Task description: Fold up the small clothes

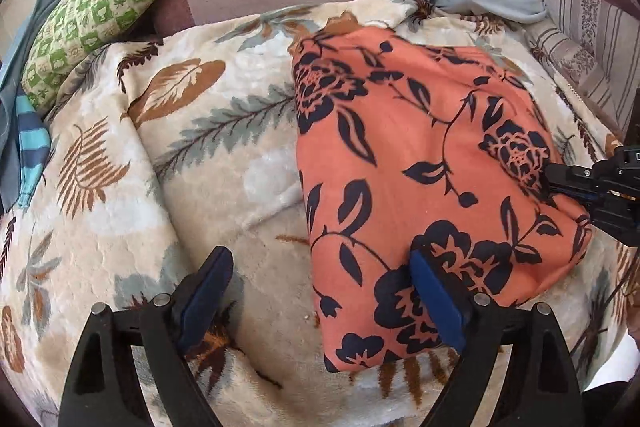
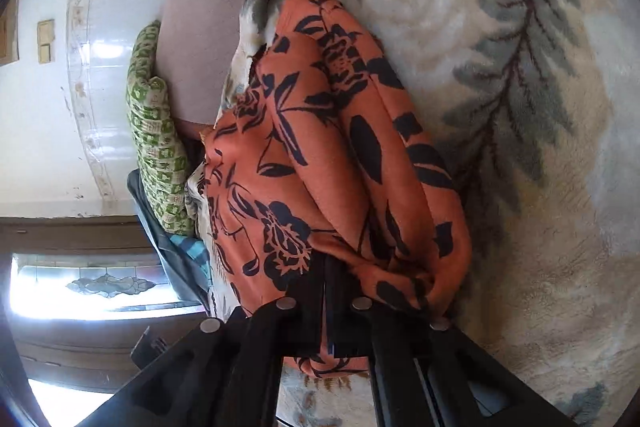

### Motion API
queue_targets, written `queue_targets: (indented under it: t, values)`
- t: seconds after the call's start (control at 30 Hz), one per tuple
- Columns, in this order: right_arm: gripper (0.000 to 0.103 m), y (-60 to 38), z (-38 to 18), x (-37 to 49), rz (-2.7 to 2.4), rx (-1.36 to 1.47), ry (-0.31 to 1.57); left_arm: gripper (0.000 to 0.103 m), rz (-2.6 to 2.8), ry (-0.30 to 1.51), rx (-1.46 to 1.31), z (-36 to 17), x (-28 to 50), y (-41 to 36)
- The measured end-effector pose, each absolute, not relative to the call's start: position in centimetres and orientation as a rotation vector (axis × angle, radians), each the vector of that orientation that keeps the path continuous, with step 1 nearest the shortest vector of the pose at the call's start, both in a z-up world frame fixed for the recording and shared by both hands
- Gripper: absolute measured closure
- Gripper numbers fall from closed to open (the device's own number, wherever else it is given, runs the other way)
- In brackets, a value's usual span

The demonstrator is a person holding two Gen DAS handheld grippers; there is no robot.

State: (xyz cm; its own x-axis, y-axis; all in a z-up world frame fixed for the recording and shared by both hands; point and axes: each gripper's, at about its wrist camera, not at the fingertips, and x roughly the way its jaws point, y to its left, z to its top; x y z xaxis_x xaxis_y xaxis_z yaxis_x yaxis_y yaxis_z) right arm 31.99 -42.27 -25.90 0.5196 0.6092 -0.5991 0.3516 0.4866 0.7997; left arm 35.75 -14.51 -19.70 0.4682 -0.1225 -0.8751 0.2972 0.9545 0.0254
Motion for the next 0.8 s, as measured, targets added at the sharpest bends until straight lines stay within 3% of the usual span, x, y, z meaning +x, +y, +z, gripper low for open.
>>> queue_targets:
  t: [0.03,0.07,0.23,0.37,0.5,0.57,0.8]
  values:
    - [0.102,-42.1,-25.3,32.3,0.210,1.095,1.046,0.013,-0.277,1.033,0.182,-18.7,36.0,-14.7]
    - [0.096,-42.0,-24.8,32.8,0.236,1.096,1.020,0.013,-0.286,1.008,0.187,-17.7,36.5,-14.9]
    - [0.096,-42.3,-22.7,34.6,0.265,1.081,0.890,0.013,-0.224,0.962,0.249,-16.5,42.8,-17.9]
    - [0.096,-42.5,-22.6,36.2,0.255,1.043,0.854,0.013,-0.180,1.009,0.336,-19.3,48.7,-21.6]
    - [0.099,-44.2,-25.9,37.2,0.089,1.120,0.940,0.011,-0.123,1.084,0.394,-23.8,53.1,-23.8]
    - [0.099,-44.8,-26.5,37.3,0.086,1.167,0.926,0.000,-0.080,1.074,0.369,-23.9,53.9,-23.7]
    - [0.096,-44.3,-22.8,36.5,0.222,1.079,0.827,0.001,-0.137,1.015,0.241,-20.8,49.8,-20.6]
